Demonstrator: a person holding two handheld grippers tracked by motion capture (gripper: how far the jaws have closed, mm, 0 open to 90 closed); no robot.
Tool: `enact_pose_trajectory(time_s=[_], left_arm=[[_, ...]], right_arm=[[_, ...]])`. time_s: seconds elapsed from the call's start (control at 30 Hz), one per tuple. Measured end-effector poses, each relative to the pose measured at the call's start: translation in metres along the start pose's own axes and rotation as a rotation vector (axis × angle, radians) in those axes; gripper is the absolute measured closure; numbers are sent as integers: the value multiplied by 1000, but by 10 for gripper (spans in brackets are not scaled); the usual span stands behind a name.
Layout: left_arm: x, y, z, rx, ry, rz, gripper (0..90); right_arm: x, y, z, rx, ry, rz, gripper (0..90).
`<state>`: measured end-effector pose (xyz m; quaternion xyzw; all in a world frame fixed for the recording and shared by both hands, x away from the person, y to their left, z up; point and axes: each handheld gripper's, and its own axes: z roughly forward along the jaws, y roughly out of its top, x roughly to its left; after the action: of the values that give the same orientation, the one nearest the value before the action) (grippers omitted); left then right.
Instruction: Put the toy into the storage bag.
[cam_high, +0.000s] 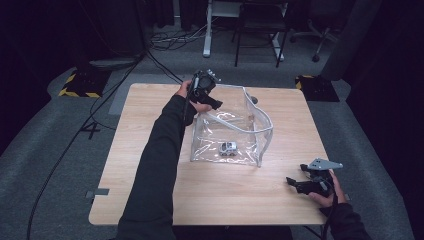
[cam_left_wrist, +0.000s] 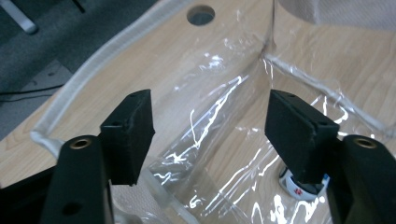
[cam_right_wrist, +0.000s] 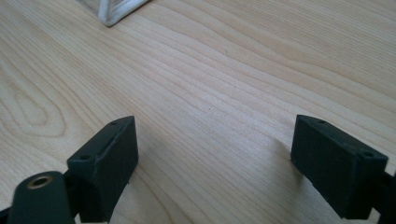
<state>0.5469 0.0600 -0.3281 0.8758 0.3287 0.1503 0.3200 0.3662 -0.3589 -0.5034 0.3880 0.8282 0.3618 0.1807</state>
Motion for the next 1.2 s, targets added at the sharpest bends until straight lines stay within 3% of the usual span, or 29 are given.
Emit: enact_pose_trajectory(time_s=[0.03,0.23,0.43,0.57,0.93,1.2], left_arm=[[0,0,0,-27,15,-23,315],[7,-3,-13,-81,79,-43,260],[13,-9,-24,-167,126,-111,239],[15,-13,-26,-199,132,-131,231],[21,-19,-33,-233,183,-154,213],[25,-25,-39,-220,204,-162,208]], right_arm=[[0,0,0,-1,-1,3,150],[0,0,0,-1,-1,2,150],[0,0,0,0,0,0,150],[0,0,0,-1,-1,2,150],[0,0,0,-1,-1,2,150],[0,0,0,0,0,1,150]])
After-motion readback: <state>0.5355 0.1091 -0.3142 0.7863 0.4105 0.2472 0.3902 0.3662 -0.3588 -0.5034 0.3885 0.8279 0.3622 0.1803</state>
